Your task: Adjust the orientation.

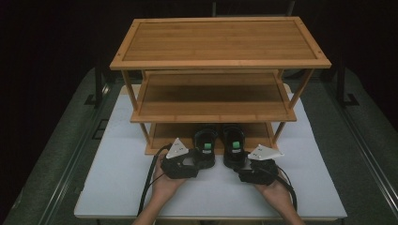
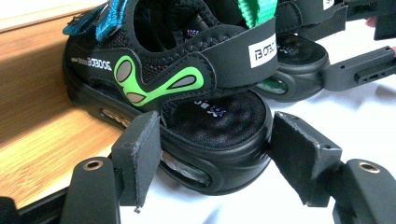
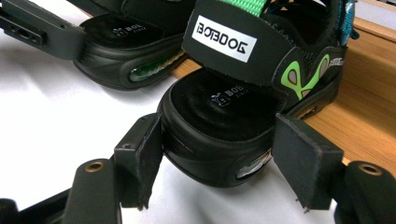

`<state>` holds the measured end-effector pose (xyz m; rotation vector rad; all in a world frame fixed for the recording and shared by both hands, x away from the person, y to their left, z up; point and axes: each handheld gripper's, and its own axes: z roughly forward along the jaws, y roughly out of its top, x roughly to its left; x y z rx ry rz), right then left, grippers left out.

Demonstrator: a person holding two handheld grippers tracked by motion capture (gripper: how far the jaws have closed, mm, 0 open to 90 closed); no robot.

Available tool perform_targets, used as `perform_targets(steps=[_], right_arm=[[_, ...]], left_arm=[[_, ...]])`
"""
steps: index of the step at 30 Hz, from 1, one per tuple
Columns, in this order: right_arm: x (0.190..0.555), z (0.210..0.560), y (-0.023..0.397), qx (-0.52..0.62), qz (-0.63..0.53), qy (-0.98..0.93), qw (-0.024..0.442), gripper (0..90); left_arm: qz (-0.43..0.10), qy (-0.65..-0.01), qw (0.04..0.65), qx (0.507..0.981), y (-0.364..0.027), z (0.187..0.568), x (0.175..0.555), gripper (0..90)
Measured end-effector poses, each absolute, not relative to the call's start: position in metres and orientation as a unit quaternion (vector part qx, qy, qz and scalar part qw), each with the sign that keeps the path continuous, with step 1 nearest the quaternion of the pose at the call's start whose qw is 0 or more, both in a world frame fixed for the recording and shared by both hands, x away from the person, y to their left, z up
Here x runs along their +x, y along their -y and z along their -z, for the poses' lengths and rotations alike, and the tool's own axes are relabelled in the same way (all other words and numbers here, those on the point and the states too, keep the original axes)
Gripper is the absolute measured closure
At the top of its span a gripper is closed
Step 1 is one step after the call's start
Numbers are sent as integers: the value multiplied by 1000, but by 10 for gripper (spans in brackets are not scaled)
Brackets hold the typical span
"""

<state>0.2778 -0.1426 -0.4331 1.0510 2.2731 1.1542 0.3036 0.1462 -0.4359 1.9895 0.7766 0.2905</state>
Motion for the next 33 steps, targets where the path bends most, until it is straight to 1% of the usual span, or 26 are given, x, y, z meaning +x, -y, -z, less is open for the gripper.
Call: perform_targets(steps=[16,33], right_arm=[[287,434,135,374,-415,-806,195,338],[291,436,132,382,-418,-799,200,338]], left_arm=[[-128,-318,474,811,-135,436,312,335],[-129,-325,477,806,-132,438,315,344]])
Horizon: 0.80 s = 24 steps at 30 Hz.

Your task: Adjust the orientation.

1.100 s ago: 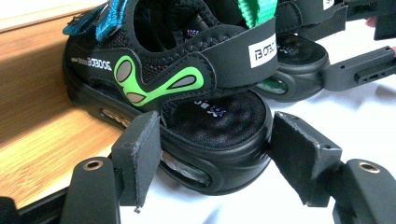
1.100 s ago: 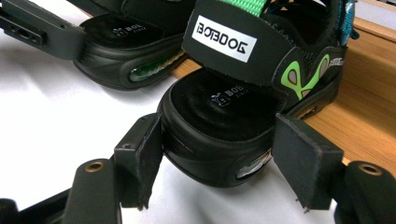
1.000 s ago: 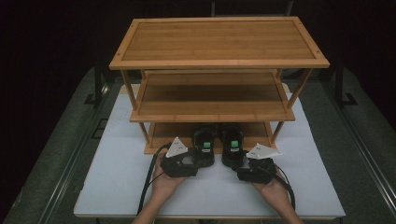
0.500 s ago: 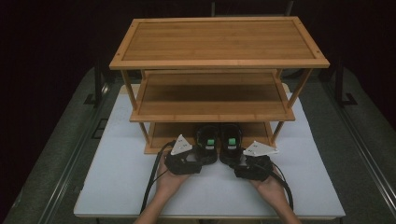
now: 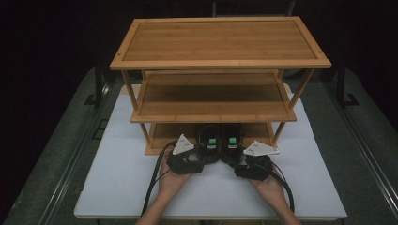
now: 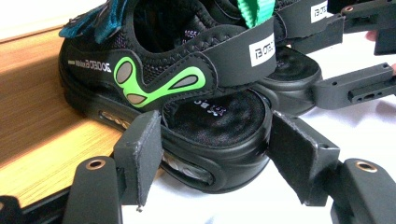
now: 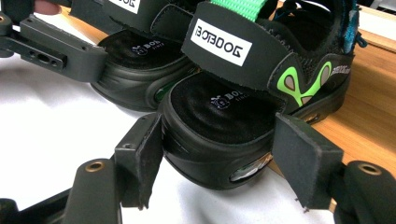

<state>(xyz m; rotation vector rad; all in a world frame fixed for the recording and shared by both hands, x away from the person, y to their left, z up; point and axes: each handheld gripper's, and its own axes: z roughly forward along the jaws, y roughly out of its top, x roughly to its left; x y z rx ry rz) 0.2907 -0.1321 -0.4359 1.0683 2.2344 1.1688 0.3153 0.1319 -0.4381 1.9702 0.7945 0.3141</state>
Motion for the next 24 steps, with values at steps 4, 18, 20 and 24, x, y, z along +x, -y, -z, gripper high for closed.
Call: perform_targets(steps=[4,18,20,24], right_arm=[[289,437,133,392,-420,-794,198,338],[263,438,135,403,-433,-776,216,656],[259,438,133,406,-433,-773,223,735],[257,439,130,404,-431,-774,228,838]], left_arm=[[-125,-328,476,806,-133,438,311,356],[-139,-337,461,810,-134,438,288,618],[-143,-335,460,810,-132,439,285,687],[-156,-335,457,809,-131,439,283,791]])
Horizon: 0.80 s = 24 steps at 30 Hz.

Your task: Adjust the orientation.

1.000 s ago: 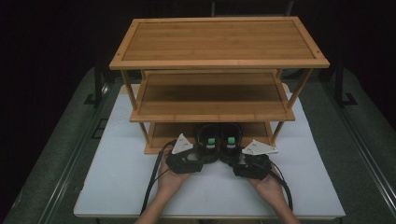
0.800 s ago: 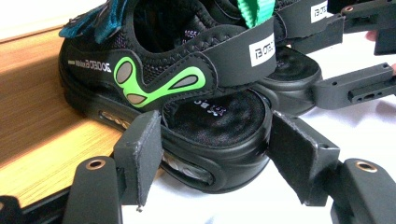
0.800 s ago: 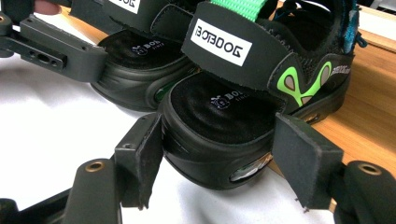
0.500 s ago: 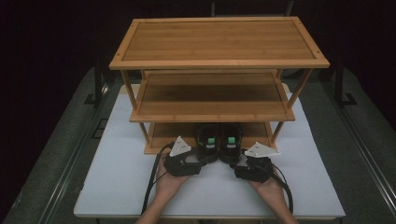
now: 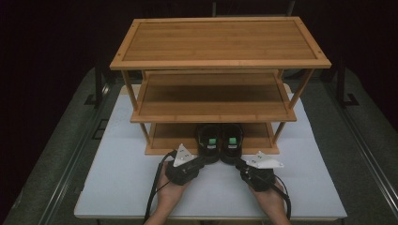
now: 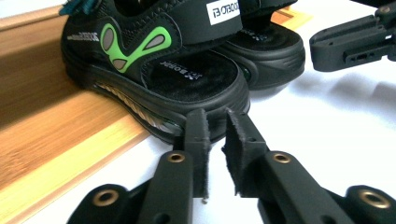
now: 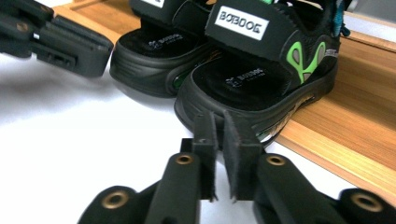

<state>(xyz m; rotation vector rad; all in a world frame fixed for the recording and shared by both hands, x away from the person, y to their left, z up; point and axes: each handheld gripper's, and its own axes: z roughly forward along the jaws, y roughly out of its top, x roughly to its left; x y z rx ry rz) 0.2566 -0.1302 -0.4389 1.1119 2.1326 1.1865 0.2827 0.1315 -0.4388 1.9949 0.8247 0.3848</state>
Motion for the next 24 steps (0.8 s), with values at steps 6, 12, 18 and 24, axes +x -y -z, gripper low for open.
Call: perform_targets(steps=[6,12,18,24], right_arm=[[256,441,126,403,-419,-779,233,876],[258,442,124,406,-417,-778,238,895],[261,442,121,409,-412,-777,245,896],[266,443,120,414,-413,-773,246,897]], left_arm=[[-167,-337,450,810,-128,437,283,817],[-169,-341,450,808,-128,436,285,828],[-175,-346,447,806,-126,437,288,828],[-184,-353,444,803,-124,438,293,842]])
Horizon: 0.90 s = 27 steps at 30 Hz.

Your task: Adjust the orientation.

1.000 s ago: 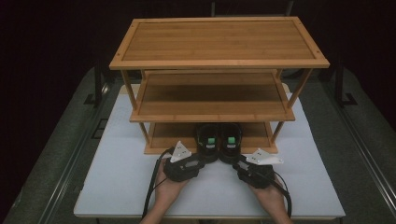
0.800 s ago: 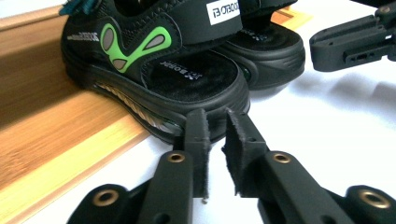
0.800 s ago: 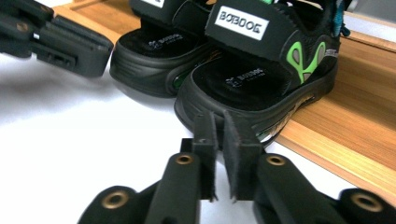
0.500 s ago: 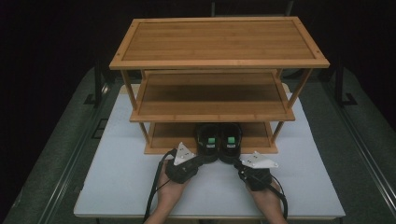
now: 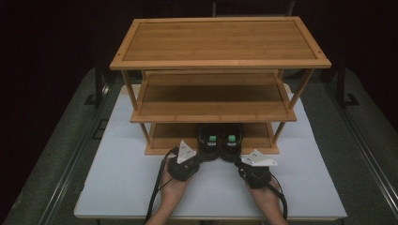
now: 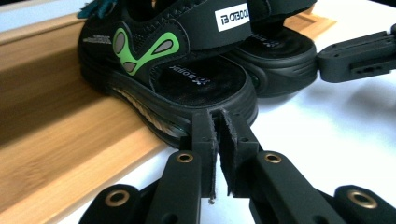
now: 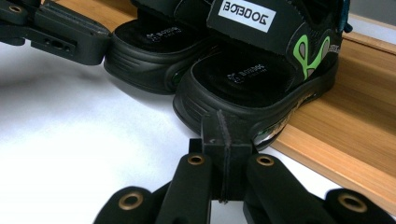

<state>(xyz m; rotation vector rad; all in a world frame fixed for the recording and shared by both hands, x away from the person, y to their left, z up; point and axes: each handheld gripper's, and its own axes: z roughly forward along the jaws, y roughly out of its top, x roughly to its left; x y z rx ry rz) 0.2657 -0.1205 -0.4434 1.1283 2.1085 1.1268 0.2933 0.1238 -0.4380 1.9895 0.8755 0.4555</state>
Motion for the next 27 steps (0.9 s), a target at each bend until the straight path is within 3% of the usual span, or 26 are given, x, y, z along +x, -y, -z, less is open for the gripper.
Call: perform_targets(steps=[27], right_arm=[[290,445,121,430,-403,-767,255,896]], left_arm=[[-192,-362,436,801,-114,440,315,834]])
